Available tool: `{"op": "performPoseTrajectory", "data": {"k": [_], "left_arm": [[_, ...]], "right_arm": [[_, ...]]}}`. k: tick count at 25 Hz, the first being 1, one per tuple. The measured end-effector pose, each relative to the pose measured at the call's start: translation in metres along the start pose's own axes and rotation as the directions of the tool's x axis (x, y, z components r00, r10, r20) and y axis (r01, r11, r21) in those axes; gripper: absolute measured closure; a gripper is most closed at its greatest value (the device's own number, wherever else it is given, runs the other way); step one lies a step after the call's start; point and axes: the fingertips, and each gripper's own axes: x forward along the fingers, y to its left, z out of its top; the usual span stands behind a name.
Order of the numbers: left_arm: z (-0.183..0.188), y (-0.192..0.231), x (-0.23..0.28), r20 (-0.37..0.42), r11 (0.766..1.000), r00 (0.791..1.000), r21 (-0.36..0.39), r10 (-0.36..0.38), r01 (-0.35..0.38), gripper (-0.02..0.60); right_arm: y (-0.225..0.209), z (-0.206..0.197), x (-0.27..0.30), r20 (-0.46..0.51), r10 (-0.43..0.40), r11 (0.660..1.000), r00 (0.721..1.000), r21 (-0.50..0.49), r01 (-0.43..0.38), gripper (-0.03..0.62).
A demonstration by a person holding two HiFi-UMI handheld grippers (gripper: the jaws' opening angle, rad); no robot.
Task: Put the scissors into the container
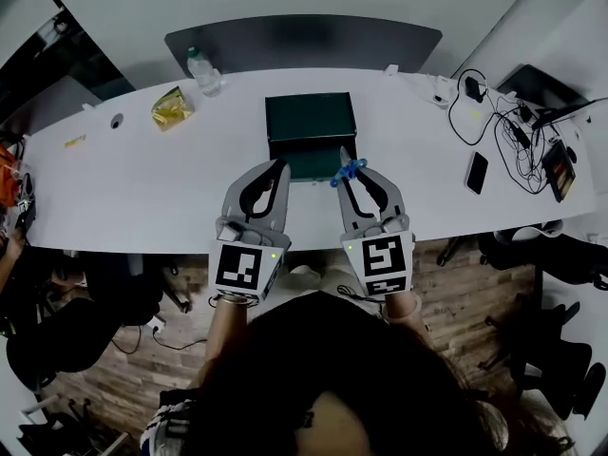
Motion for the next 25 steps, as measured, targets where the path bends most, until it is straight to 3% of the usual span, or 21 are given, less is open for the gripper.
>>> {"op": "performPoseTrajectory", "data": {"k": [12, 25], "left_arm": [[-0.006, 0.004, 0.028, -0.019, 1.0, 1.0, -0.009, -0.003, 0.003, 0.561], [-0.003, 0.02, 0.064, 0.002, 0.997, 0.997, 0.0, 0.077, -0.077, 0.561]], "right_arm": [[-0.021, -0.011, 0.022, -0.046, 0.006, 0.997, 0.999, -0.075, -0.009, 0.51], [-0.041, -0.022, 0.057, -0.082, 0.109, 0.973, 0.991, -0.194, -0.123, 0.511]]}}
